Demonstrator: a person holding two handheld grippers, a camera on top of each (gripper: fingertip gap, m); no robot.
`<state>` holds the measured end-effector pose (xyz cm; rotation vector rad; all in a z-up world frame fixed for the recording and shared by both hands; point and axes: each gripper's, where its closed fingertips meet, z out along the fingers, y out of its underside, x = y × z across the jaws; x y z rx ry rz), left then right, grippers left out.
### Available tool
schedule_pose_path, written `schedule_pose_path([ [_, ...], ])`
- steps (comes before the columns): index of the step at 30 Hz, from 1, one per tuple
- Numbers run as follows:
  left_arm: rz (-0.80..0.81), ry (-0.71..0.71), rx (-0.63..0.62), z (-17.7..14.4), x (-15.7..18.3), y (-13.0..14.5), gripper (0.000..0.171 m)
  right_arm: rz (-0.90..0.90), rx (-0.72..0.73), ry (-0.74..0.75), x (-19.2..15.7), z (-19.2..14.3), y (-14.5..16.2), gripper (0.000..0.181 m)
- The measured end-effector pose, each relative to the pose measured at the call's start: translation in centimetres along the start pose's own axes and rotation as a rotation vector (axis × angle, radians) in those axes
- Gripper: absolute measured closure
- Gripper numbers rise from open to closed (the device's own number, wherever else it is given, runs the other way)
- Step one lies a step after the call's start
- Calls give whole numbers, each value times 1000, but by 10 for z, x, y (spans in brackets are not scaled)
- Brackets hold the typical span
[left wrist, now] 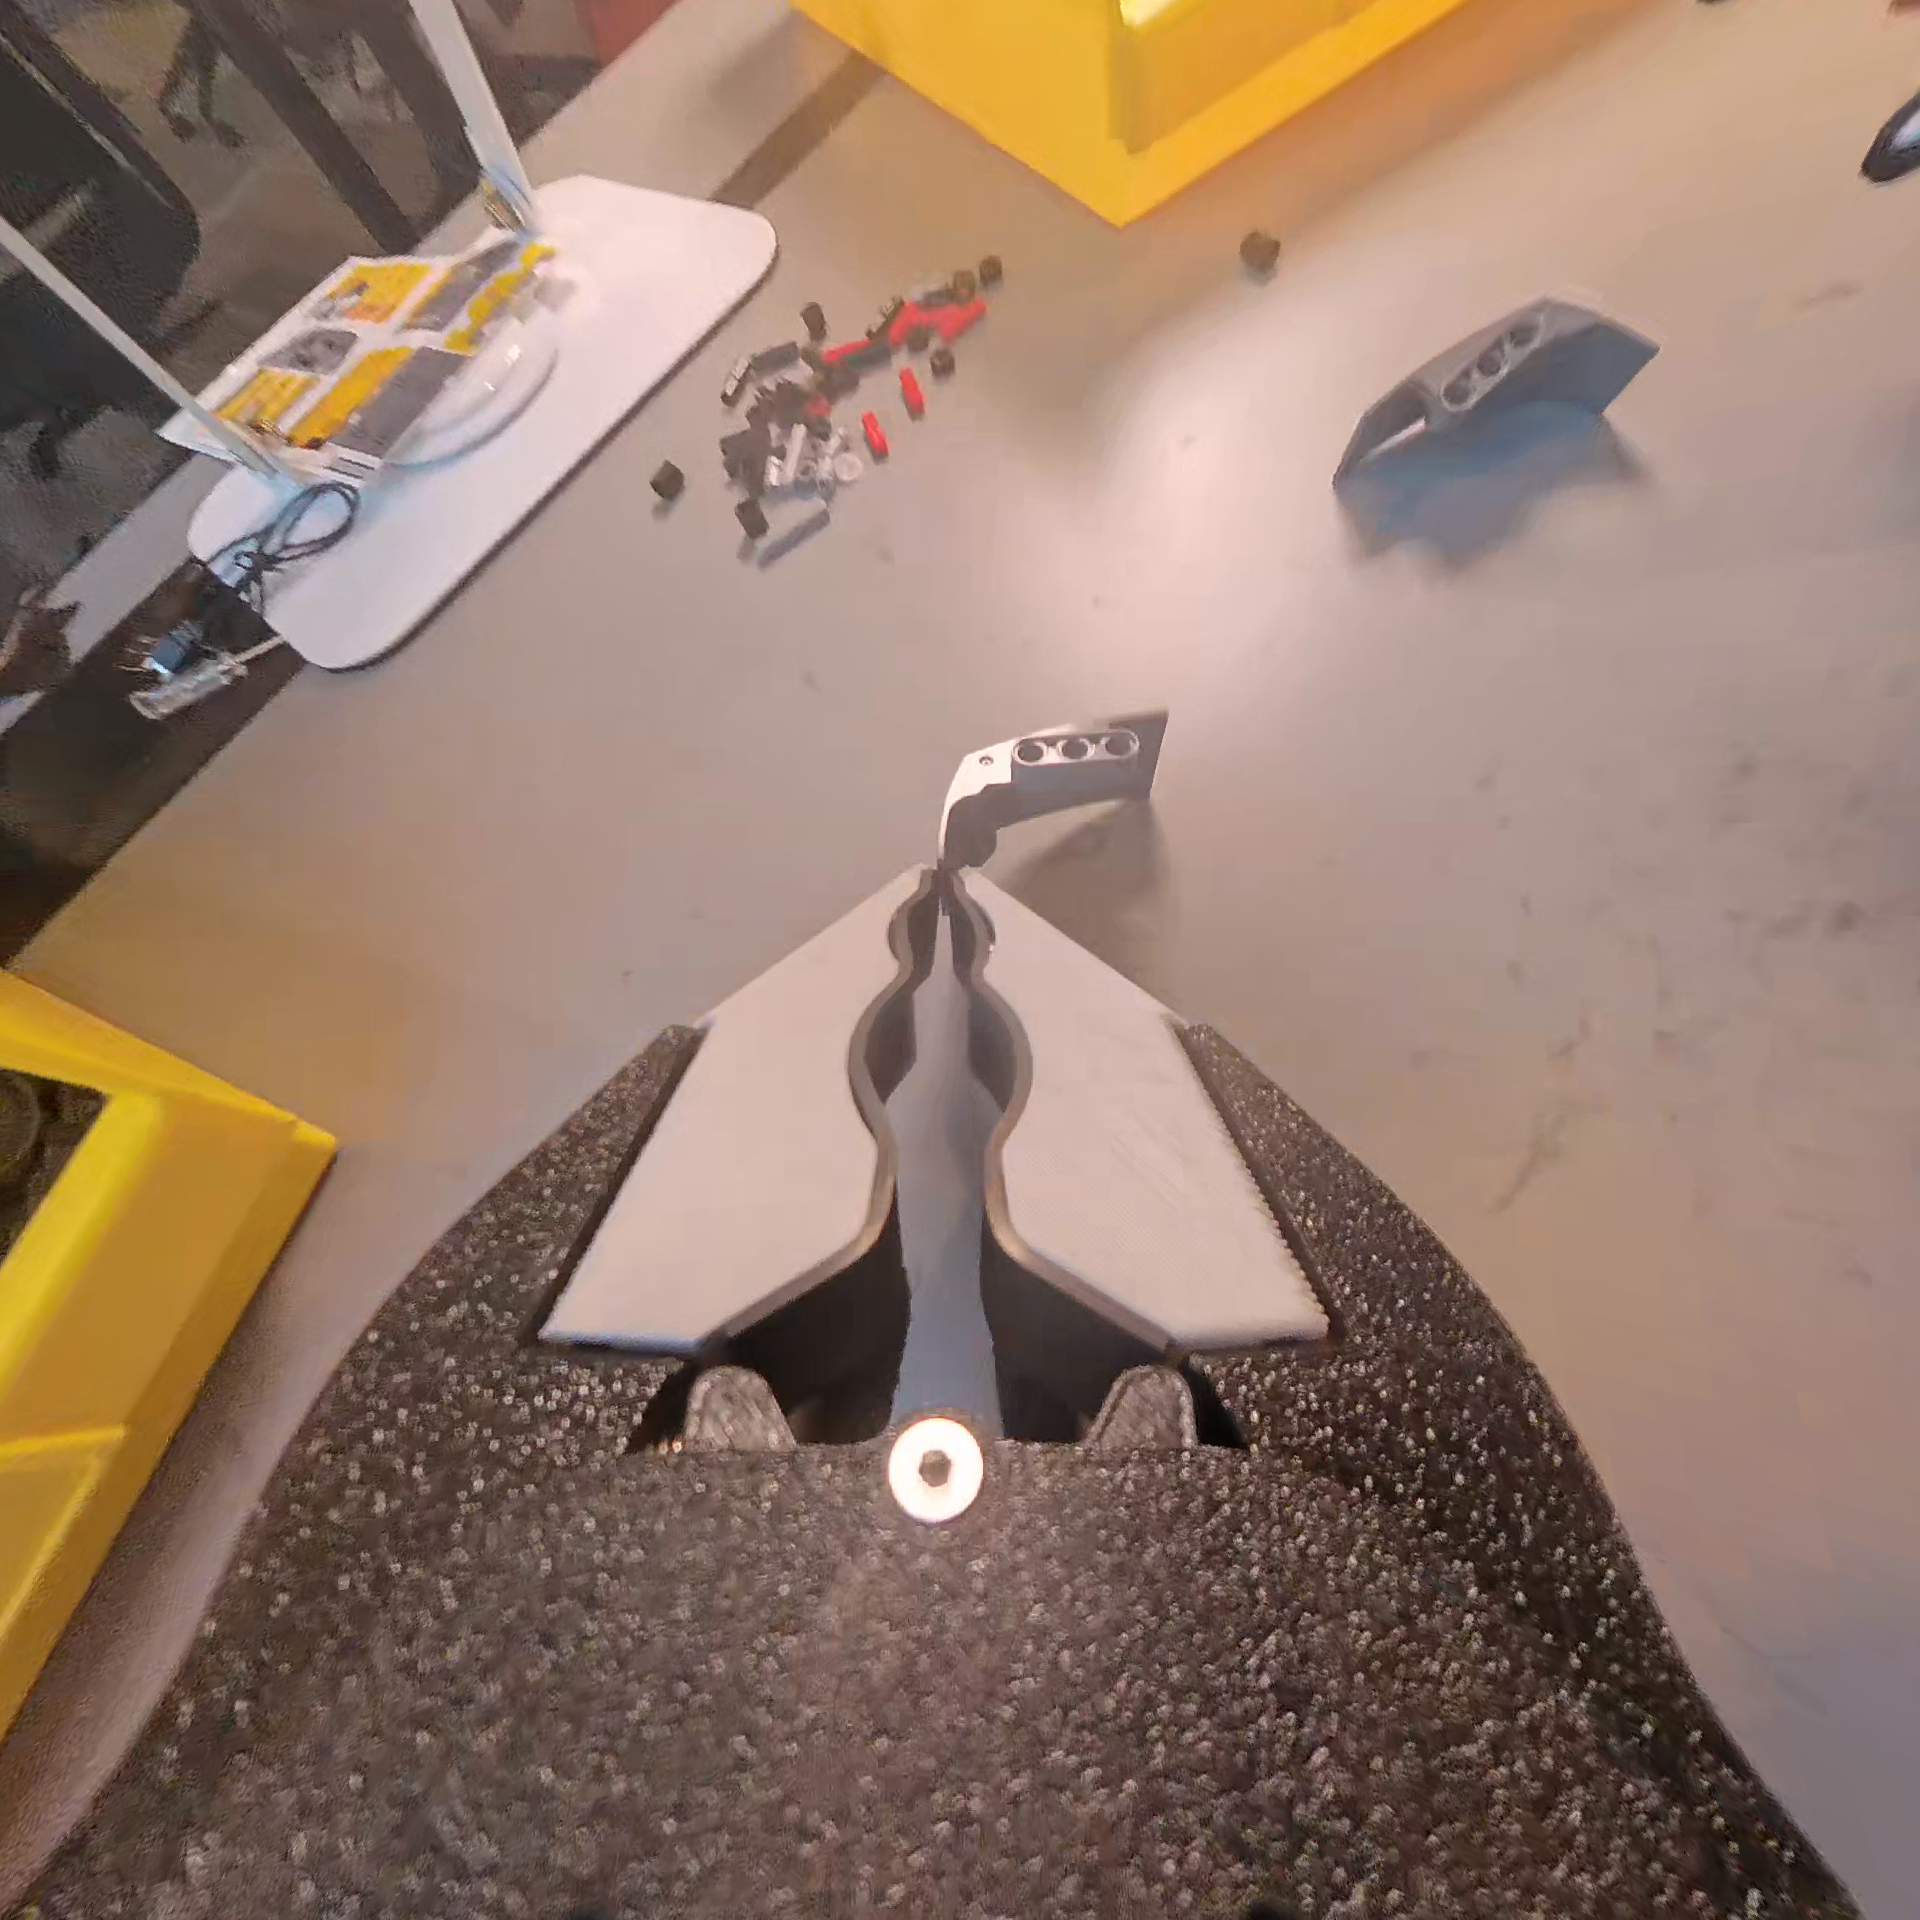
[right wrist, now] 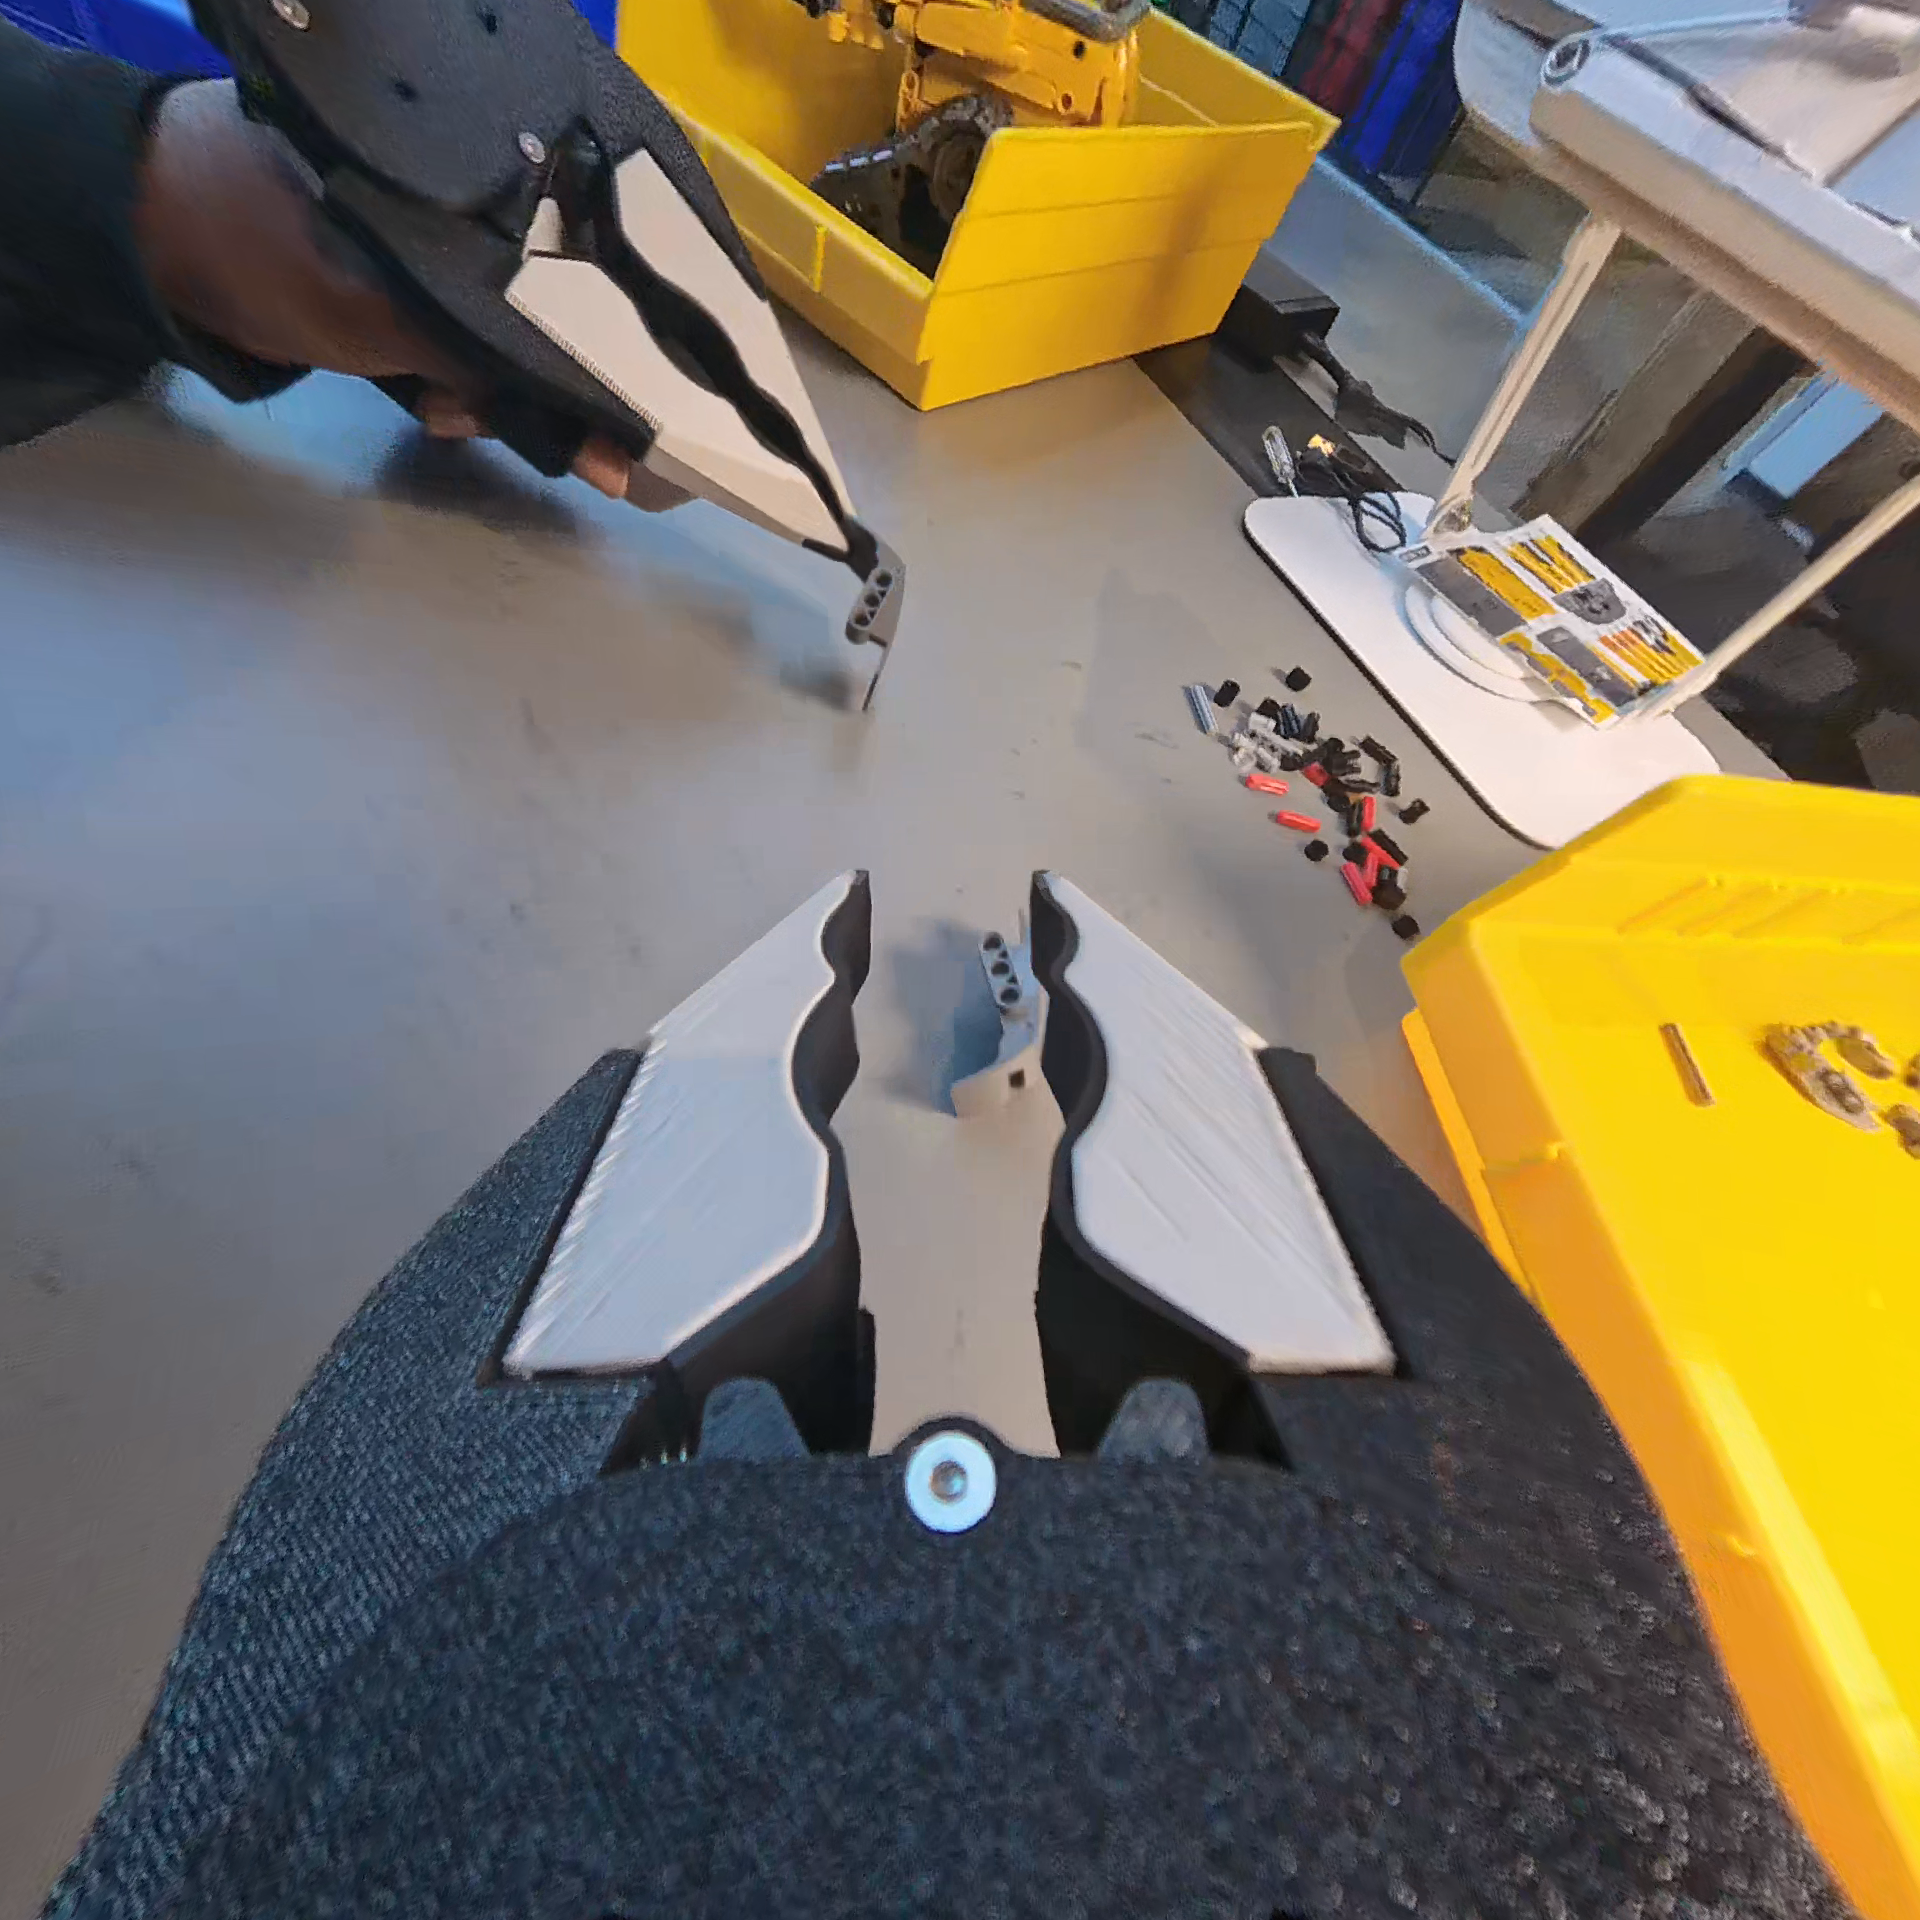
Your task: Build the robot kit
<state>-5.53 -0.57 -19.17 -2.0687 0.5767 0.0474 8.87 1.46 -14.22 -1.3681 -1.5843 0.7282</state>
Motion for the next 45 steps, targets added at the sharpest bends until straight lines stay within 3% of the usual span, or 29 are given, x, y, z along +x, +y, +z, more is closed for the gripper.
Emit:
schedule_pose_path([
  [4, 51, 20, -62, 4, 9, 11, 166, 19, -51, 5, 9, -5, 19, 146],
  [6, 61, 65, -99, 3, 17, 19, 154, 43, -88, -1, 11, -3, 28, 144],
  [15, -18, 218, -90, -14, 29, 25, 148, 57, -204, -9, 9, 11, 55, 144],
  [20, 84, 241, -63, -10, 33, 14, 134, 52, -224, -15, 9, 17, 57, 144],
  [23, 159, 209, -94, 1, 29, 12, 146, 47, -222, -17, 8, 19, 56, 144],
  [26, 68, 216, -118, 8, 23, 11, 169, 42, -222, -17, 7, 18, 58, 144],
  [31, -198, 222, -138, 16, 1, 3, 171, 54, -210, -23, 6, 18, 58, 144],
  [34, -272, 249, -152, 19, -3, 3, 170, 51, -207, -20, 6, 18, 57, 144],
  [39, -275, 248, -126, 18, -4, 2, 149, 64, -191, -9, 9, 15, 56, 144],
  [45, -191, 215, 64, -1, -7, -23, 136, 62, -144, 10, 12, 11, 48, 144],
])
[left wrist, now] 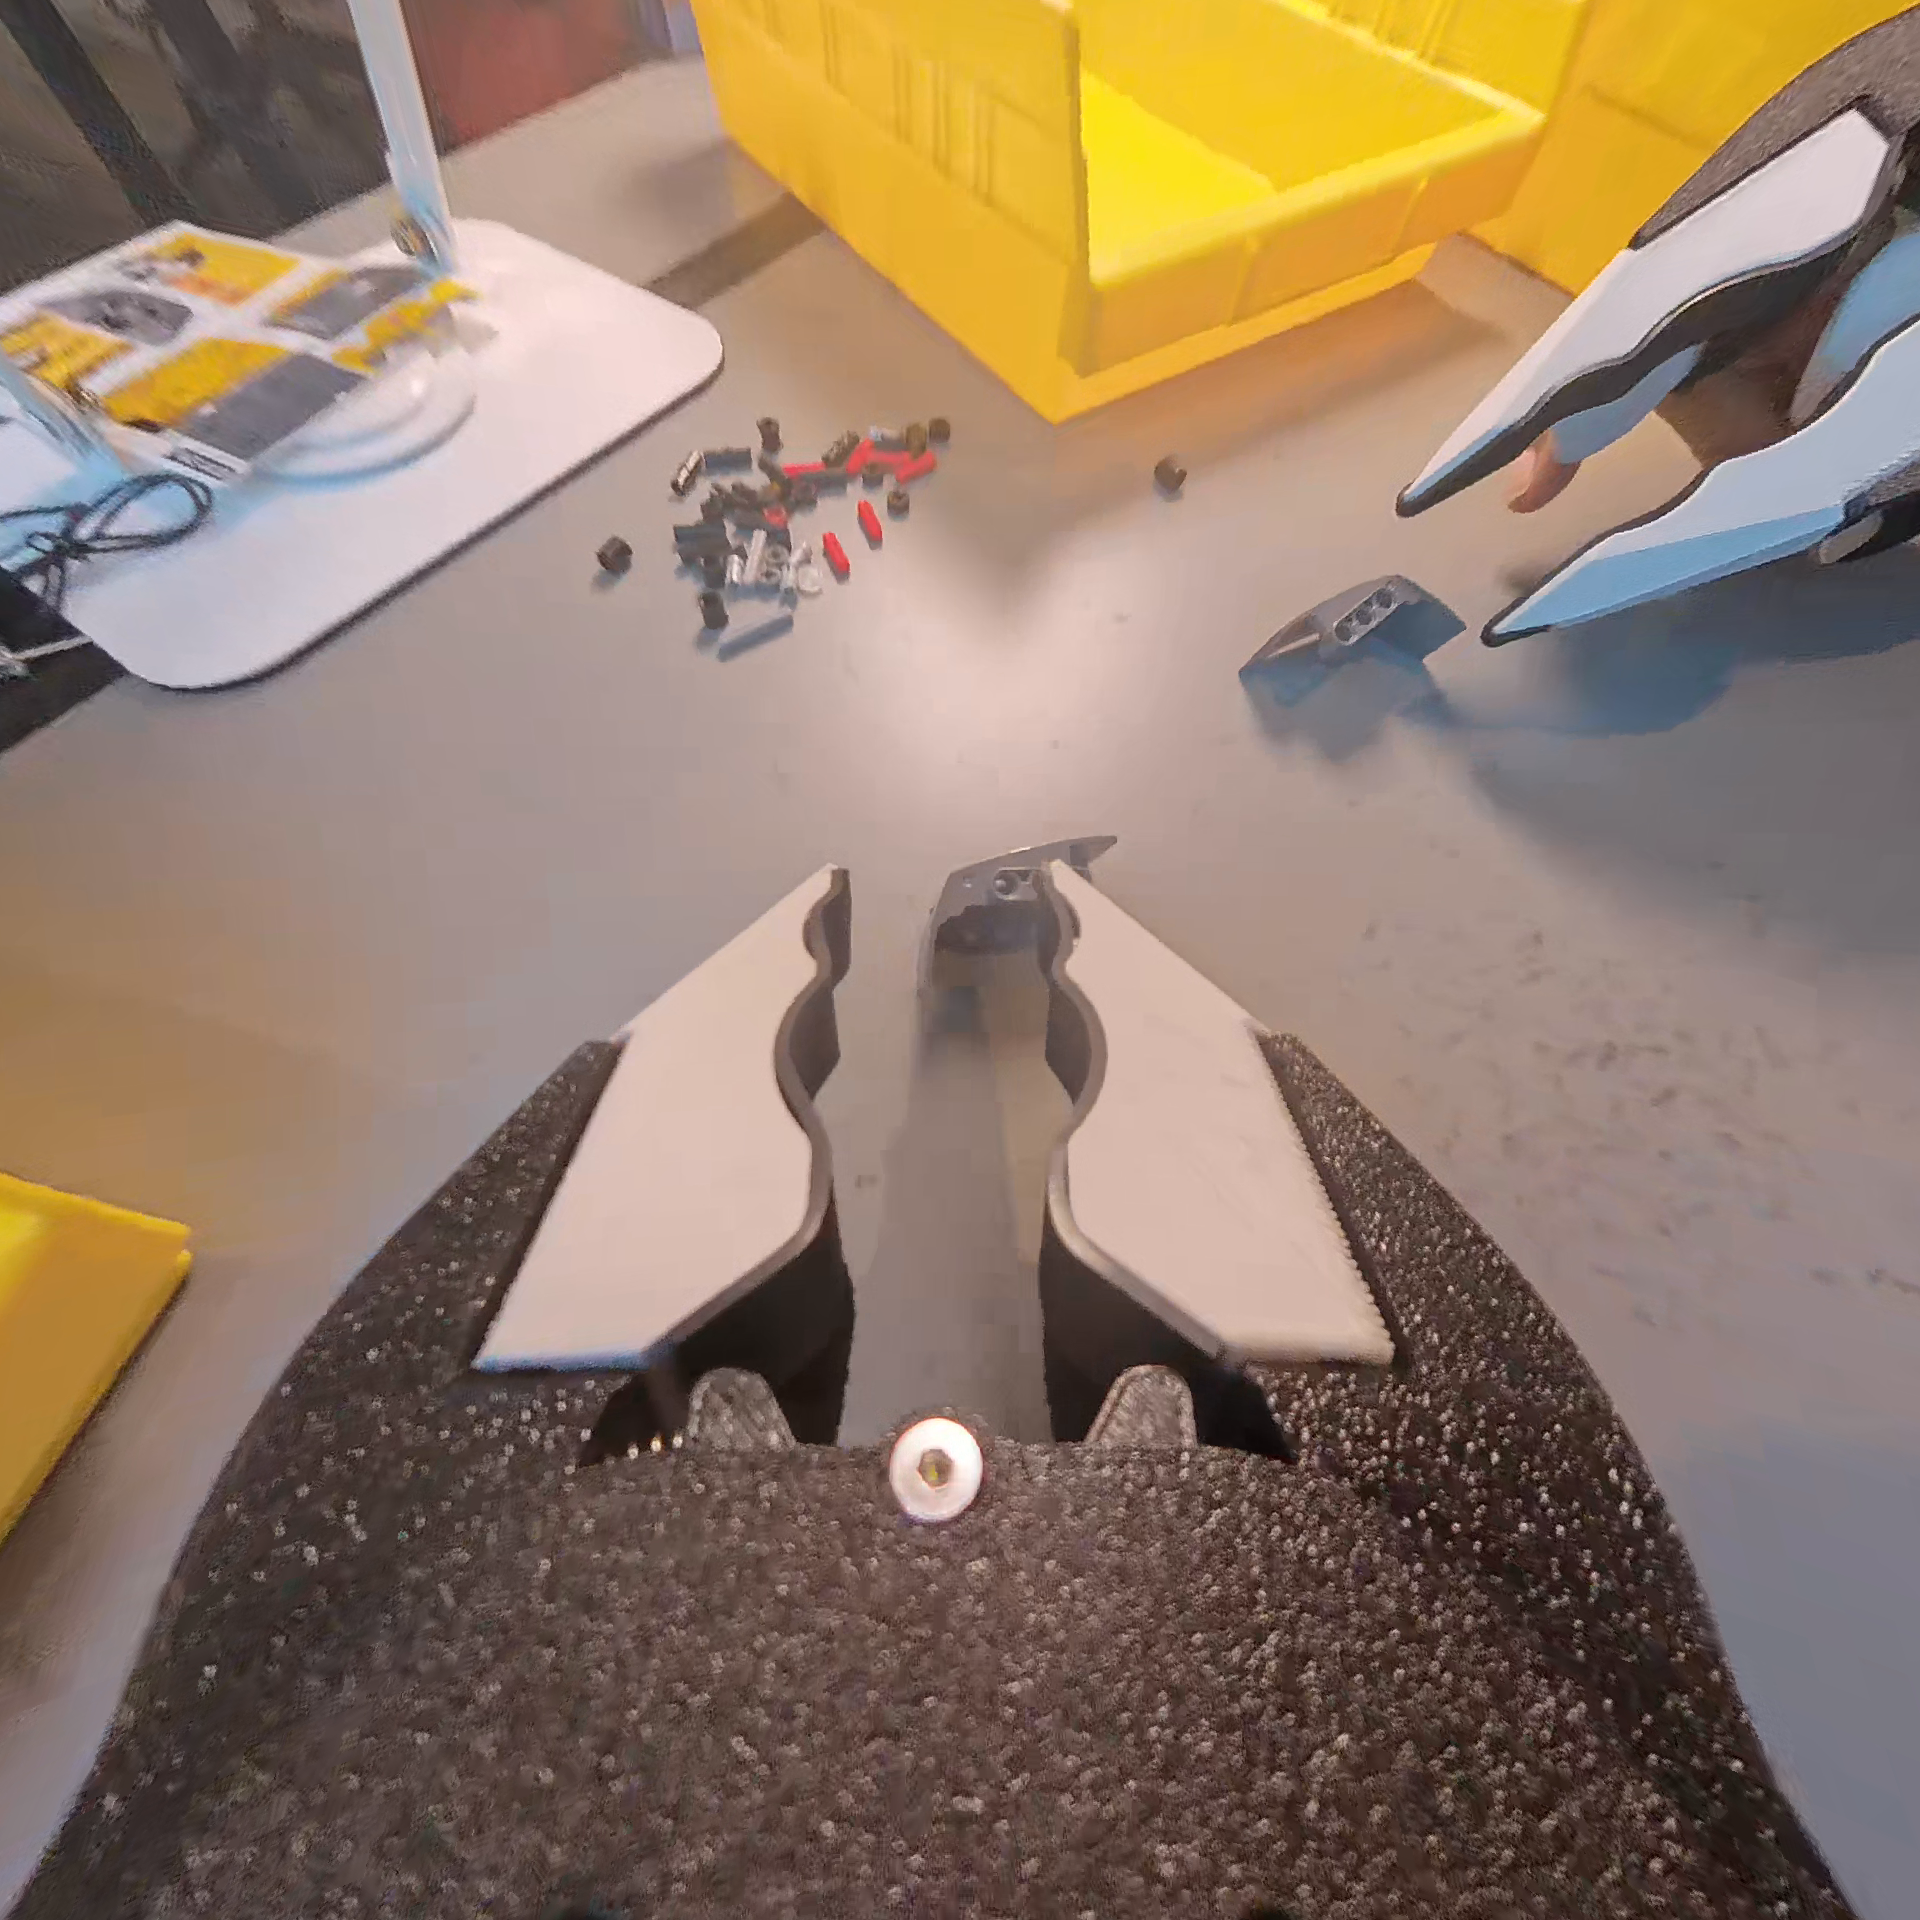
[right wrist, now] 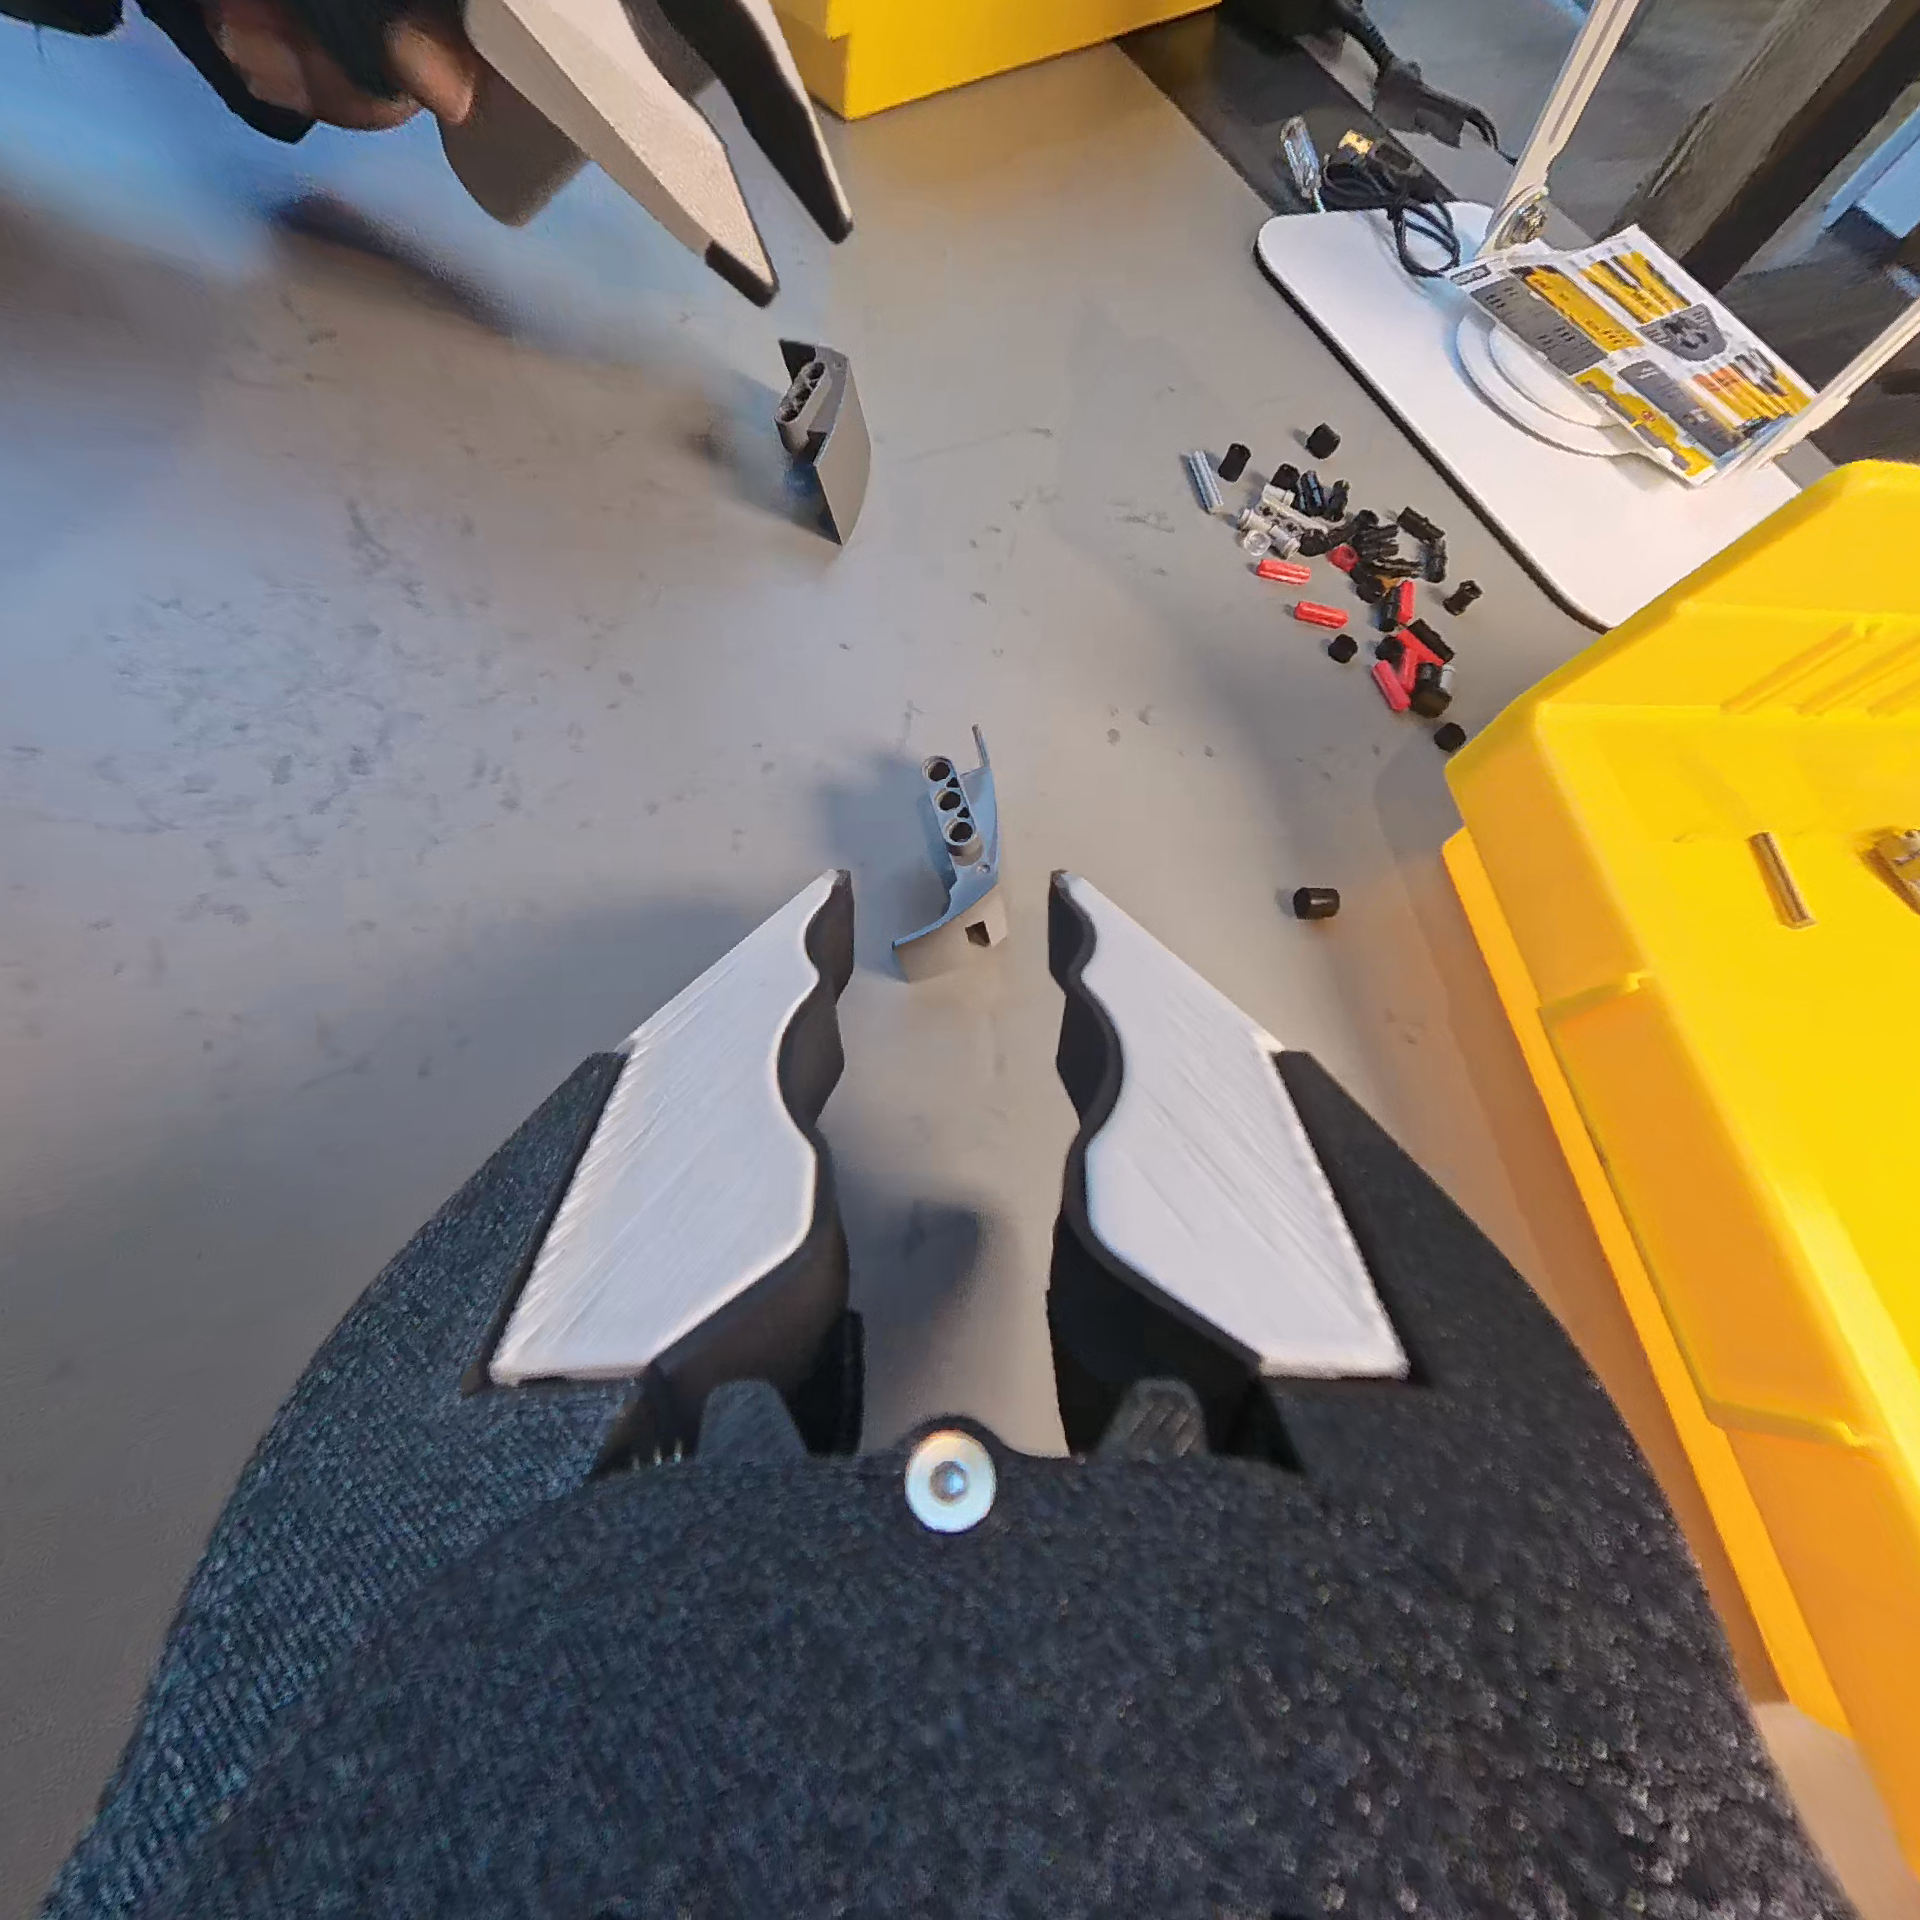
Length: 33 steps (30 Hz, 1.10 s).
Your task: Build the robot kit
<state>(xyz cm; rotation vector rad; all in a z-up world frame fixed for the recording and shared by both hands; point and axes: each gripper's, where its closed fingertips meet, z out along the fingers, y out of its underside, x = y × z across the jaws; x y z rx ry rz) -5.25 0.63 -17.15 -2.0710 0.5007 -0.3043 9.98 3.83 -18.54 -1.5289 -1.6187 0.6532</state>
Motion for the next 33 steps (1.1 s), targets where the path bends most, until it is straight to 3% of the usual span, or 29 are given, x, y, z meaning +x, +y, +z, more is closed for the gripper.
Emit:
schedule_pose_path([
  [9, -52, -45, 226, -41, 9, -23, 117, 125, 198, 99, 33, -11, -40, 145],
  [12, -37, -65, 276, -46, 11, -32, 117, 173, 170, 102, 50, 6, -50, 147],
  [22, 11, -45, 207, -33, 16, -13, 122, 310, 31, 77, 87, 93, -74, 153],
  [28, 1, -12, 181, -27, 19, -6, 122, 433, 49, 269, 131, 97, -80, 160],
  [33, 14, -8, 190, -30, 20, -9, 122, 373, -49, 377, 152, 89, -59, 151],
])
